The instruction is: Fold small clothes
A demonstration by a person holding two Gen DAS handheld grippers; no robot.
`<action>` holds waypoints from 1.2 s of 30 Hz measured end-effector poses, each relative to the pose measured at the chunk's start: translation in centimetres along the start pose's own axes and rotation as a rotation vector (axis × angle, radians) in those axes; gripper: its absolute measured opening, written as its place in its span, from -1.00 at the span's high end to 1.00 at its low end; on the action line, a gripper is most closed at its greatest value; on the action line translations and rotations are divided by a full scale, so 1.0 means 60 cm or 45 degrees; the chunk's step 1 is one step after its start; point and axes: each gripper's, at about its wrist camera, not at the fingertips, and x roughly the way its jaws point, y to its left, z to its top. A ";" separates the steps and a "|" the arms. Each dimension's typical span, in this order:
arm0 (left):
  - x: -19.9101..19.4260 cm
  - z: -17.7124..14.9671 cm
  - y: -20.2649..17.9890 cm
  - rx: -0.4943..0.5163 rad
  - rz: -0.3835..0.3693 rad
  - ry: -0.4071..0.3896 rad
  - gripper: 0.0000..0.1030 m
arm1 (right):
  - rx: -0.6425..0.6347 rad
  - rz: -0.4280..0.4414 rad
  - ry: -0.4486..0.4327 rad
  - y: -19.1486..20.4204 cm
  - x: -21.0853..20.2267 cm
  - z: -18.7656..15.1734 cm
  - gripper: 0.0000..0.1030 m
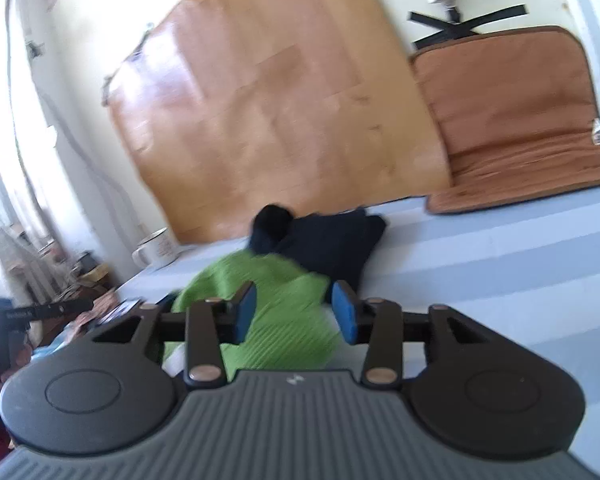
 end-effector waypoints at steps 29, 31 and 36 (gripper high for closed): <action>-0.060 -0.152 0.014 -0.114 -0.244 -0.091 0.82 | 0.107 0.425 0.181 0.077 0.118 0.049 -0.12; -0.065 -0.157 0.010 -0.112 -0.243 -0.100 0.82 | 0.053 0.245 0.243 0.088 0.149 0.051 -0.12; -0.073 -0.155 0.013 -0.110 -0.236 -0.111 0.81 | -0.190 0.068 0.491 0.161 0.211 -0.007 -0.06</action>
